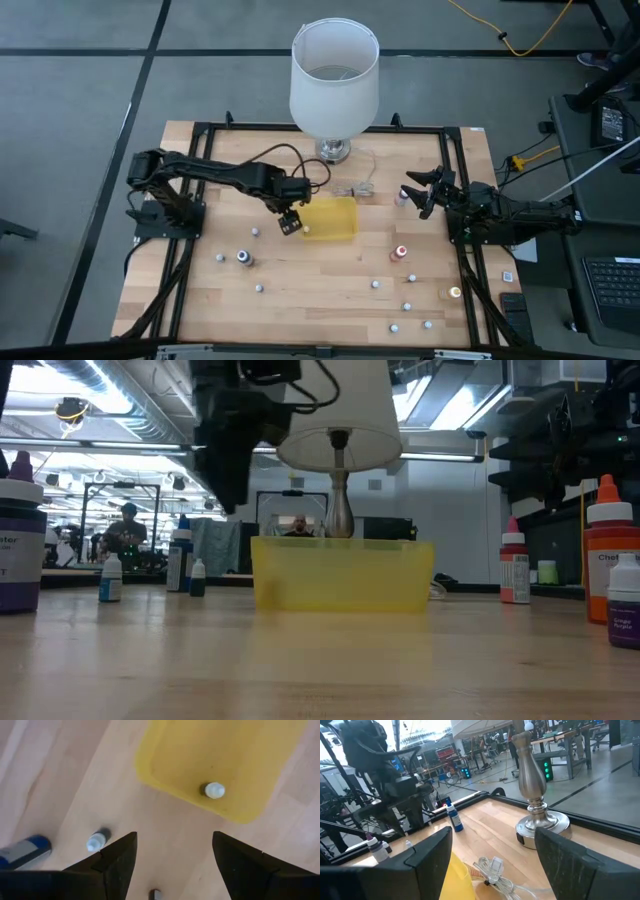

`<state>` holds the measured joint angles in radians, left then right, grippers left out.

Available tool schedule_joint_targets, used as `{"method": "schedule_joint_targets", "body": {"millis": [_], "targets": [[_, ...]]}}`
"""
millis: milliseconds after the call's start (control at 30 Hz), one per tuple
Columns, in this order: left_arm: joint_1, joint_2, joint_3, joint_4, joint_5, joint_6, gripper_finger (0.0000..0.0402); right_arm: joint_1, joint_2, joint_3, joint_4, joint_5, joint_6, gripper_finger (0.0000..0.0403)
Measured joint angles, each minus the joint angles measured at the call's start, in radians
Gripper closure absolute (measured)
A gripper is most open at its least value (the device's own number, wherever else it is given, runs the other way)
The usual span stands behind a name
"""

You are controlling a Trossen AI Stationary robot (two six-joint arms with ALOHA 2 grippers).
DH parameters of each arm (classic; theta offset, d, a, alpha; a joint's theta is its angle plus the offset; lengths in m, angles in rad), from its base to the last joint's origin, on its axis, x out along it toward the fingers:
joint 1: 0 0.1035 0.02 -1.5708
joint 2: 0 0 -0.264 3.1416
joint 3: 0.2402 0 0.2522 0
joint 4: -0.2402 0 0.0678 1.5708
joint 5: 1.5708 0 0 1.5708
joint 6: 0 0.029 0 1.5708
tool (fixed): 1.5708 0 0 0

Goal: Pick & Place food coloring
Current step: Put the top small blue food coloring bottle into the yellow bin

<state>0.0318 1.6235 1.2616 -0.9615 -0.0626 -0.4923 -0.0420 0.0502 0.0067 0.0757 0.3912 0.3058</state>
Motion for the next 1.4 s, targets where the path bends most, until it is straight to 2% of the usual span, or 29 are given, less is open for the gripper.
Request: {"method": "schedule_joint_targets", "body": {"millis": [233, 500, 767, 1400], "targets": [[0.063, -0.07, -0.128, 0.016, -0.017, -0.016, 0.0151, 0.0, 0.0, 0.0, 0.0, 0.0, 0.0, 0.012], [0.121, -0.073, -0.226, 0.06, -0.03, 0.022, 0.0153, 0.0, 0.0, 0.0, 0.0, 0.0, 0.0, 0.012], [0.142, -0.073, -0.282, 0.178, -0.027, 0.051, 0.0153, 0.0, 0.0, 0.0, 0.0, 0.0, 0.0, 0.012], [0.148, -0.066, -0.37, 0.276, -0.046, 0.061, 0.0153, 0.0, 0.0, 0.0, 0.0, 0.0, 0.0, 0.012]]}}
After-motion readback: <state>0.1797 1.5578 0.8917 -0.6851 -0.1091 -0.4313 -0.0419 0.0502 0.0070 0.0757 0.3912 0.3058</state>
